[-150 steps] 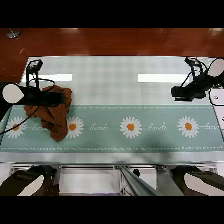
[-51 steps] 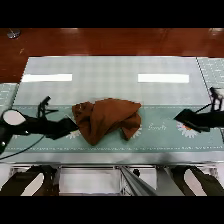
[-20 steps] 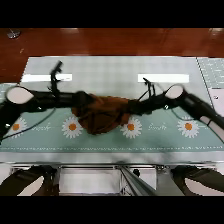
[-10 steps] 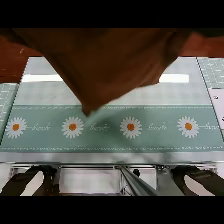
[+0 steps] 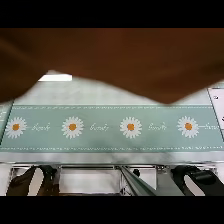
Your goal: Fold the shirts.
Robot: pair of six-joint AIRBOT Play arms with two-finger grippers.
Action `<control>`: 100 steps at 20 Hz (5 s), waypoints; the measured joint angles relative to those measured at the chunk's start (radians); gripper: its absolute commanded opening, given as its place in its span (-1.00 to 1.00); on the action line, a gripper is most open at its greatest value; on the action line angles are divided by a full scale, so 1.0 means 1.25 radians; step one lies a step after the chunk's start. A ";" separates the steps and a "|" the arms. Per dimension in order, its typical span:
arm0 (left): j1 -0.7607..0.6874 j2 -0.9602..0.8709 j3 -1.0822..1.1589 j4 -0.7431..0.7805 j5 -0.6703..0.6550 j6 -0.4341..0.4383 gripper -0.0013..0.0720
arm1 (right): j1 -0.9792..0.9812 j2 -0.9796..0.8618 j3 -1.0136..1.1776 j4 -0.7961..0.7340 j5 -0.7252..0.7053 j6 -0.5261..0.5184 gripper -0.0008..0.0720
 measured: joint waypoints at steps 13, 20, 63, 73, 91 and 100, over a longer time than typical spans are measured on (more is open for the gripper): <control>-0.092 -0.038 -0.566 -0.044 -0.101 0.043 -0.89 | -0.001 -0.038 -0.504 -0.102 -0.019 0.065 -0.94; -0.296 -0.314 -0.679 -0.045 0.278 0.101 -0.89 | -0.099 -0.373 -0.526 -0.020 -0.265 0.083 -0.93; -0.127 -0.516 -0.974 -0.045 0.086 0.122 -0.88 | -0.545 -0.246 -1.102 0.408 -0.323 -0.110 0.75; -0.130 -0.517 -0.939 -0.049 0.064 0.134 -0.88 | -0.528 -0.372 -1.160 0.489 -0.304 -0.130 0.75; -0.129 -0.349 -0.510 -0.149 0.061 0.135 -0.89 | -0.311 -0.472 -0.349 0.498 -0.169 -0.103 -0.93; -0.087 -0.106 -0.103 0.125 0.132 0.023 -0.89 | -0.309 -0.223 0.035 0.349 -0.142 -0.058 -0.93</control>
